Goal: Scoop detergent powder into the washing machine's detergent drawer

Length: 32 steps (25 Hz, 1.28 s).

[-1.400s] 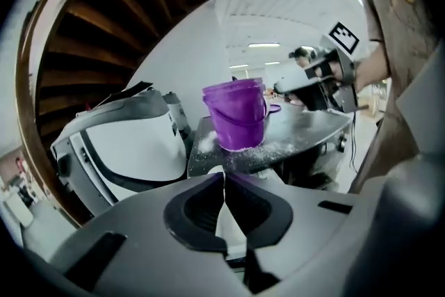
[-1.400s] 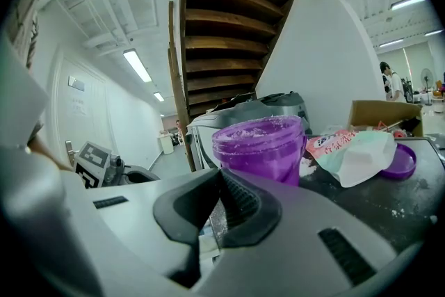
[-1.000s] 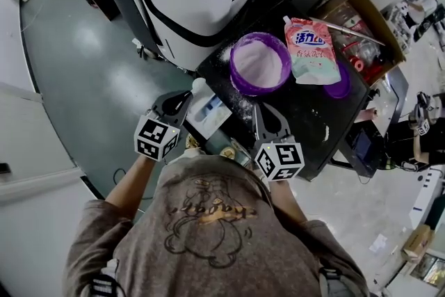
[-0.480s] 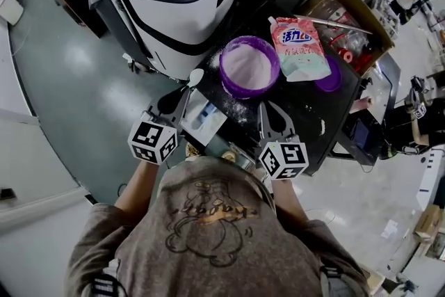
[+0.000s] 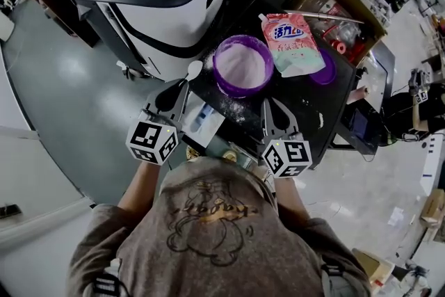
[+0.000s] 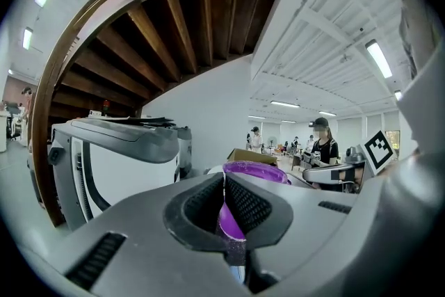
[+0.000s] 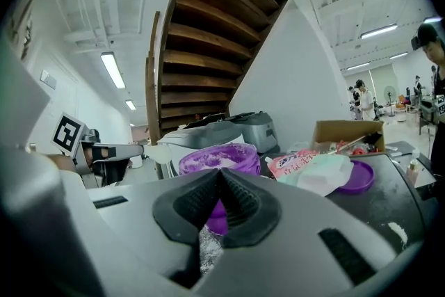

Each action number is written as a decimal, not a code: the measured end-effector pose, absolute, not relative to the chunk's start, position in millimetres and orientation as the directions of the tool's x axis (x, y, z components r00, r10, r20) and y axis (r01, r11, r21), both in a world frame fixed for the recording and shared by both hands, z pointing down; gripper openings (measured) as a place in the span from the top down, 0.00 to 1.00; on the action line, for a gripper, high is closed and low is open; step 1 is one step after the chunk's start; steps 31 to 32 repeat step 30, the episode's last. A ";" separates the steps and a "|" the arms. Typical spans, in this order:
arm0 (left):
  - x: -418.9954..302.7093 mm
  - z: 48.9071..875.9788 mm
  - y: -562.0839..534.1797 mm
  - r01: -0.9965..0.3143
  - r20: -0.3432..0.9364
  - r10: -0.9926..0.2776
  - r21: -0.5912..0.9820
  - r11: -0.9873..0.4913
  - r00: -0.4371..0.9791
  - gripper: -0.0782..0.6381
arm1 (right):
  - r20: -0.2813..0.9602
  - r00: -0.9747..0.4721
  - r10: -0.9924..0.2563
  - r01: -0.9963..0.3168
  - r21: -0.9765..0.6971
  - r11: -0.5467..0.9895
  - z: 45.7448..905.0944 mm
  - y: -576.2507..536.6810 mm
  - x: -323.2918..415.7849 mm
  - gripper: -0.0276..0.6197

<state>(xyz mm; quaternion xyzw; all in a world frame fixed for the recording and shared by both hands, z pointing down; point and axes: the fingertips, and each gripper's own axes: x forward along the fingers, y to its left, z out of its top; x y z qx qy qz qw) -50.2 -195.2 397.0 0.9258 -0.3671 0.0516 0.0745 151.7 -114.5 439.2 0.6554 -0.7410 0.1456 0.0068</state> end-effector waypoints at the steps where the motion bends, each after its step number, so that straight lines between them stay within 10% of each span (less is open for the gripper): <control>1: -49.5 398.3 -195.6 -0.687 0.151 -0.671 0.101 -0.720 0.726 0.86 | 0.201 -0.139 -0.970 -0.974 -0.206 0.096 439.4 -114.7 151.8 0.95; 32: -43.3 410.4 -199.6 -0.701 0.167 -0.682 0.118 -0.703 0.712 0.86 | 0.200 -0.154 -0.968 -0.974 -0.198 0.114 444.1 -130.0 156.4 0.96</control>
